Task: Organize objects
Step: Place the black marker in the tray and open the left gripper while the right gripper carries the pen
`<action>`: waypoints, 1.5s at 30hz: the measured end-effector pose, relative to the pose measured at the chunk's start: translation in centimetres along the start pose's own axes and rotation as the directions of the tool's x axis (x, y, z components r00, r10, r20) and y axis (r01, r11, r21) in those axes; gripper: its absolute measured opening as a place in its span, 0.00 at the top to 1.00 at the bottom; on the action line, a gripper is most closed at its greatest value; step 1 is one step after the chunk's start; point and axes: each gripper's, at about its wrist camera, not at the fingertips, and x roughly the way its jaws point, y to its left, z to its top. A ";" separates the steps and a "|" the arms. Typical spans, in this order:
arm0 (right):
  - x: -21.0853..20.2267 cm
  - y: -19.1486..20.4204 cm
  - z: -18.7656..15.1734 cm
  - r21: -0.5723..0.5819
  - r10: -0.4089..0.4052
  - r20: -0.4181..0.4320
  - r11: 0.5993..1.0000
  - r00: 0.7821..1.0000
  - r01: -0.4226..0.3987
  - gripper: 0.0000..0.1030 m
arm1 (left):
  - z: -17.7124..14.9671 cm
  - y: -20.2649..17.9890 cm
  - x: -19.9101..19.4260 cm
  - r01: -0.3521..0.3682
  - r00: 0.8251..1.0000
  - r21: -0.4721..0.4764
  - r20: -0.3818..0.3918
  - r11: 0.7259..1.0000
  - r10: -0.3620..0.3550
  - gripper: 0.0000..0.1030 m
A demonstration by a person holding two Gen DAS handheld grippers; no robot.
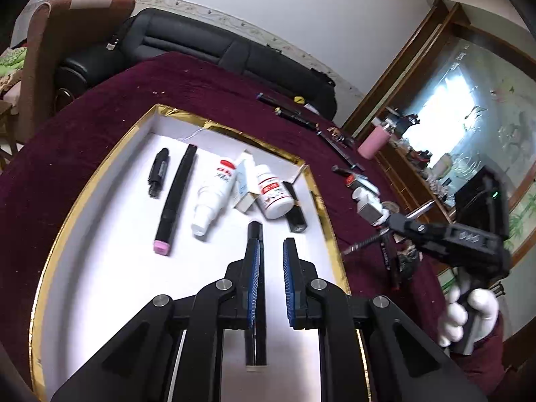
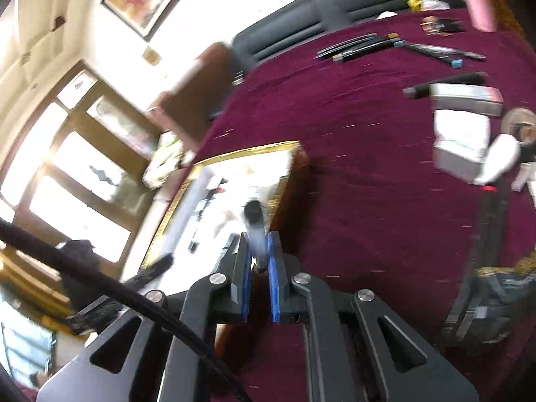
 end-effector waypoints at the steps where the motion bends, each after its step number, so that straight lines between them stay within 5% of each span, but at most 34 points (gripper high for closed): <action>1: 0.5 0.6 0.2 -0.013 0.014 -0.009 1.000 1.000 -0.014 0.93 | -0.1 0.0 0.3 -0.023 1.000 0.004 -0.020 1.000 0.023 0.90; 10: 7.3 4.0 1.1 -0.114 -0.035 -0.131 0.993 0.991 0.020 0.92 | -0.8 0.3 0.3 -0.020 0.998 0.003 -0.060 1.000 0.020 0.90; 14: 6.3 2.6 1.1 -0.084 -0.099 -0.112 0.992 0.989 0.090 0.90 | -1.1 0.0 0.2 -0.010 0.998 0.010 -0.070 1.000 0.011 0.89; 18: 2.9 0.2 -1.2 -0.154 -0.353 -0.094 0.929 0.931 0.336 0.49 | -1.0 0.0 -0.4 -0.019 0.999 0.029 -0.049 0.999 0.020 0.81; 20: 2.6 -0.8 -2.4 -0.161 -0.396 -0.106 0.912 0.912 0.377 0.49 | -0.9 0.0 -0.3 -0.030 0.999 0.035 -0.039 0.999 0.031 0.67; 23: 3.7 -1.1 -4.4 -0.227 -0.451 -0.137 0.881 0.882 0.415 0.49 | -1.0 -0.3 0.4 -0.034 0.998 0.047 -0.047 0.998 0.036 0.67; 27: 4.9 0.7 -6.9 -0.388 -0.560 -0.063 0.776 0.826 0.497 0.84 | -1.2 -0.4 0.4 -0.020 0.998 0.026 -0.054 0.999 0.021 0.67; 28: 5.2 1.0 -7.0 -0.393 -0.543 -0.080 0.788 0.836 0.474 0.93 | -1.3 -0.3 0.2 -0.022 0.998 0.025 -0.051 0.999 0.023 0.67; 30: 5.2 1.0 -6.8 -0.386 -0.537 -0.086 0.795 0.839 0.469 0.93 | -1.3 -0.1 -0.5 -0.021 0.999 0.012 -0.035 1.000 0.022 0.67; 39: 0.8 -2.0 -3.6 -0.078 -0.244 -0.106 0.969 0.964 0.236 0.93 | -1.5 1.2 -1.7 -0.019 1.000 -0.033 -0.003 0.999 0.018 0.67; 45: 0.5 0.5 -0.9 0.006 -0.023 -0.103 1.000 0.994 0.024 0.93 | -1.9 0.9 -1.4 -0.015 1.000 -0.033 -0.017 0.999 0.014 0.67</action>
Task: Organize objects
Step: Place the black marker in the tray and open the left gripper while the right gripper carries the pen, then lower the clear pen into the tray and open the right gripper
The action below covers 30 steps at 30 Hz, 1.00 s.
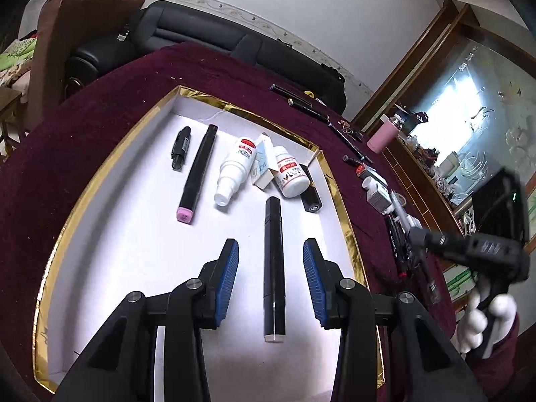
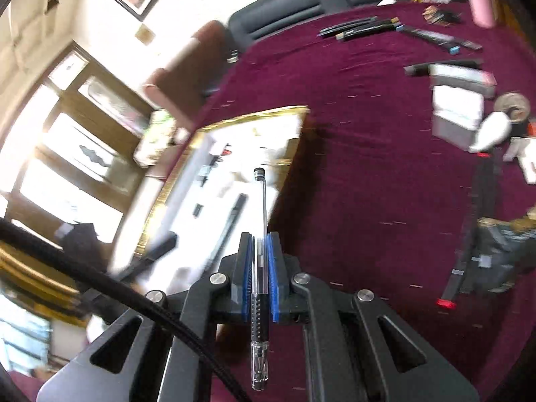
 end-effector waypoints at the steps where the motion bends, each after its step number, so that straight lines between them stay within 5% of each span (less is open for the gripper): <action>1: 0.9 0.5 0.4 0.003 0.022 -0.017 1.000 1.000 -0.022 0.93 | -0.1 -0.1 0.1 -0.001 1.000 0.001 -0.003 1.000 0.001 0.67; 6: 7.0 3.3 1.6 -0.023 -0.012 -0.109 1.000 0.994 0.010 0.93 | -0.4 -0.5 0.1 0.001 1.000 0.012 -0.011 1.000 -0.001 0.67; 13: 11.6 5.8 1.7 -0.128 -0.226 -0.135 0.969 0.965 0.209 0.92 | -0.5 0.9 -0.3 -0.008 1.000 -0.011 -0.005 1.000 0.008 0.67; 18: 10.4 5.1 2.3 -0.093 -0.160 -0.102 0.984 0.982 0.150 0.90 | -0.9 1.0 0.2 -0.003 1.000 -0.007 -0.027 1.000 0.003 0.67; 22: 7.9 3.7 3.0 -0.070 -0.134 -0.018 0.989 0.991 0.133 0.76 | -1.0 -0.5 0.6 -0.032 0.998 0.071 -0.057 0.997 0.037 0.67; 30: 4.2 -0.1 2.6 0.006 -0.097 0.060 0.995 0.994 0.096 0.76 | -1.6 -4.4 3.1 -0.169 0.971 0.188 -0.137 0.967 0.196 0.67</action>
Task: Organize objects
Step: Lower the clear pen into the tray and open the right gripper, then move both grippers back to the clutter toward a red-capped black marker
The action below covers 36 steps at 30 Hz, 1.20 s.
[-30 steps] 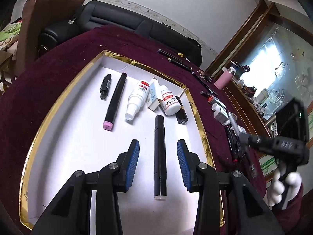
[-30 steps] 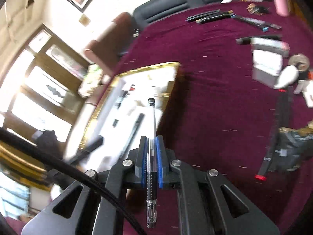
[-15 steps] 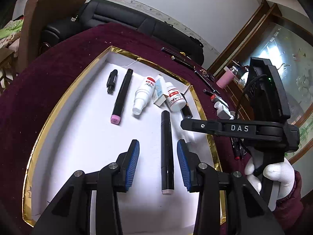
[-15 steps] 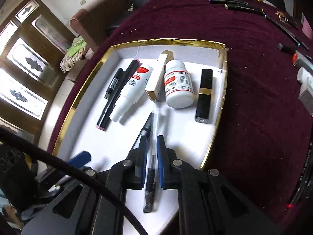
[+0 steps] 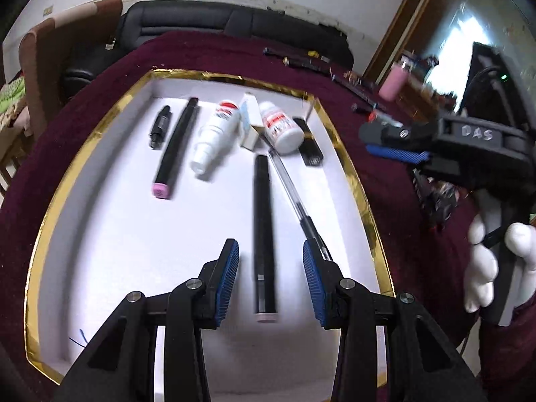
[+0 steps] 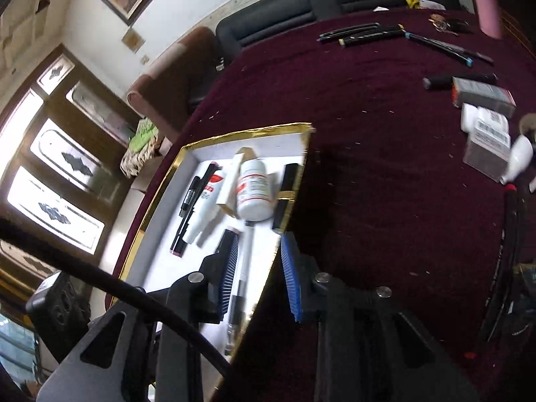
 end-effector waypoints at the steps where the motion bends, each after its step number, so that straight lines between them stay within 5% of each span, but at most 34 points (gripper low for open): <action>1: -0.2 -0.3 0.0 0.008 0.007 0.001 1.000 1.000 -0.007 0.76 | 0.2 -0.5 0.7 -0.054 0.998 0.015 -0.029 0.998 0.054 0.67; 5: -1.5 -1.8 -0.2 0.029 0.033 0.018 0.999 0.999 -0.034 0.76 | 0.5 -2.2 2.0 -0.155 0.984 0.099 -0.070 0.983 0.162 0.67; 16: -3.9 -5.6 -0.2 0.102 0.054 0.075 0.993 0.996 -0.062 0.76 | 3.8 -4.4 5.2 -0.166 0.978 0.144 -0.105 0.976 0.182 0.68; 26: -5.4 -6.0 -0.7 0.112 0.054 0.101 0.991 0.993 -0.065 0.71 | 6.5 -2.2 6.0 -0.062 0.981 -0.051 -0.185 0.997 0.051 0.66; 31: -6.7 -5.5 -0.5 0.097 0.052 0.131 0.993 0.990 -0.065 0.71 | 8.9 -2.7 7.8 -0.021 0.977 -0.078 -0.214 0.997 0.004 0.53; 34: -10.1 -4.5 -0.2 0.042 0.009 0.217 0.999 0.976 -0.019 0.71 | 9.8 -1.7 8.1 0.102 0.981 -0.207 -0.138 0.973 -0.133 0.53; 36: -13.1 -3.3 -0.5 -0.010 -0.075 0.319 0.997 0.945 0.082 0.68 | 9.7 -1.2 6.9 0.157 0.985 -0.239 -0.026 0.958 -0.168 0.53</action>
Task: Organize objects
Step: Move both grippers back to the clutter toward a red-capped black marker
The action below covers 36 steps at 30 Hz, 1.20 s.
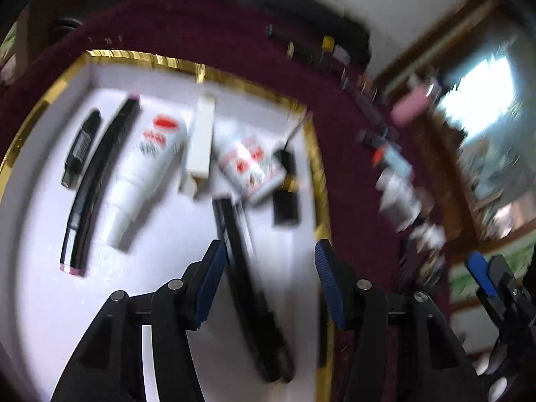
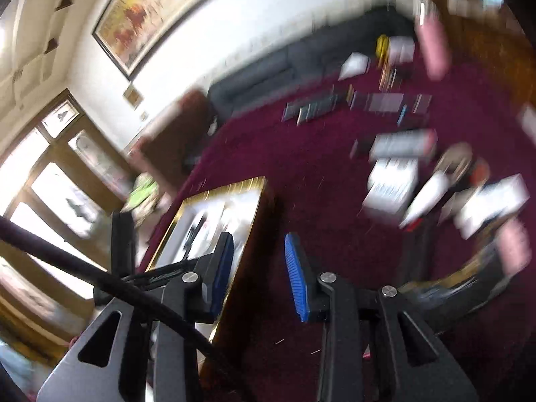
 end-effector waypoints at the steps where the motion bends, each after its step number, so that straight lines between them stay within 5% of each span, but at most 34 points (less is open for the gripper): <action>1: -1.8 0.8 0.2 -0.057 -0.067 0.082 0.996 0.994 0.072 0.53 | -0.1 0.1 -0.6 0.016 0.999 0.001 0.050 1.000 -0.016 0.52; 2: -3.8 1.8 0.1 -0.113 -0.130 0.196 0.982 0.972 0.154 0.41 | -0.3 0.4 -1.2 0.010 0.994 0.002 0.108 1.000 -0.011 0.52; 3: -5.7 2.5 -0.3 -0.141 -0.158 0.312 0.967 0.937 0.210 0.14 | -0.6 0.7 -1.7 0.006 0.989 -0.001 0.150 1.000 -0.005 0.52; 4: -7.7 3.0 -1.1 -0.144 -0.150 0.447 0.961 0.882 0.237 0.00 | -0.7 1.2 -2.0 0.029 0.986 -0.020 0.162 0.999 -0.025 0.52; 5: -8.8 2.9 -1.6 -0.134 -0.114 0.525 0.967 0.843 0.215 0.00 | -0.8 1.7 -2.3 0.049 0.983 -0.039 0.177 0.998 -0.041 0.52; 6: -9.3 2.5 -1.8 -0.115 -0.079 0.549 0.979 0.832 0.169 0.00 | -0.9 2.1 -2.4 0.037 0.982 -0.055 0.186 0.998 -0.026 0.52; 8: -7.5 0.9 -0.4 -0.052 -0.023 0.369 0.998 0.929 0.046 0.00 | -0.9 2.6 -2.5 0.008 0.985 -0.079 0.172 0.997 0.006 0.52; 9: -6.1 0.1 0.1 -0.021 0.010 0.270 1.000 0.963 -0.005 0.00 | -0.9 2.9 -2.2 0.001 0.987 -0.089 0.159 0.996 0.013 0.52; 10: -5.0 -0.5 0.1 0.005 0.026 0.222 1.000 0.975 -0.027 0.03 | -1.2 3.0 -2.1 -0.004 0.989 -0.096 0.144 0.995 0.018 0.52; 16: -4.3 -0.2 -1.4 -0.013 -0.079 0.267 0.996 0.960 0.086 0.03 | -2.6 2.9 -3.6 0.034 0.983 -0.079 0.181 0.996 -0.019 0.52; 21: -7.1 1.0 -2.9 -0.067 -0.161 0.435 0.975 0.886 0.211 0.03 | -3.1 1.5 -7.5 0.140 0.947 -0.044 0.299 0.989 -0.121 0.52; 23: -7.7 0.8 -2.9 -0.053 -0.183 0.454 0.971 0.872 0.232 0.03 | -3.4 0.4 -9.9 0.143 0.921 -0.014 0.368 0.990 -0.128 0.52; 25: -8.0 0.5 -3.0 -0.038 -0.200 0.462 0.969 0.864 0.244 0.03 | -4.3 -1.9 -12.8 0.053 0.880 0.065 0.469 0.996 -0.077 0.50; 29: -8.3 0.0 -3.1 -0.024 -0.232 0.463 0.962 0.856 0.273 0.03 | -6.6 -7.6 -17.4 -0.156 0.741 0.217 0.671 0.964 -0.031 0.39; 30: -8.4 -0.1 -3.2 -0.021 -0.235 0.471 0.961 0.850 0.277 0.03 | -7.2 -8.6 -18.5 -0.164 0.705 0.243 0.707 0.956 -0.058 0.32; 31: -8.6 -0.1 -3.2 -0.020 -0.241 0.479 0.958 0.844 0.285 0.03 | -7.6 -9.3 -19.1 -0.143 0.684 0.265 0.723 0.954 -0.098 0.07; 32: -8.7 -0.2 -2.9 -0.021 -0.246 0.483 0.956 0.840 0.292 0.03 | -7.7 -9.9 -19.2 -0.073 0.687 0.301 0.707 0.951 -0.171 0.01; 33: -9.0 -0.2 -2.7 -0.023 -0.252 0.487 0.954 0.837 0.300 0.03 | -7.3 -10.4 -18.6 0.034 0.728 0.344 0.635 0.938 -0.259 0.01; 35: -9.5 -0.7 -2.6 -0.026 -0.267 0.485 0.948 0.833 0.318 0.03 | -6.3 -12.0 -15.7 0.171 0.842 0.377 0.424 0.910 -0.334 0.01; 36: -9.8 -1.0 -2.6 -0.025 -0.278 0.480 0.944 0.832 0.329 0.03 | -6.4 -12.7 -14.2 0.183 0.869 0.383 0.367 0.905 -0.331 0.01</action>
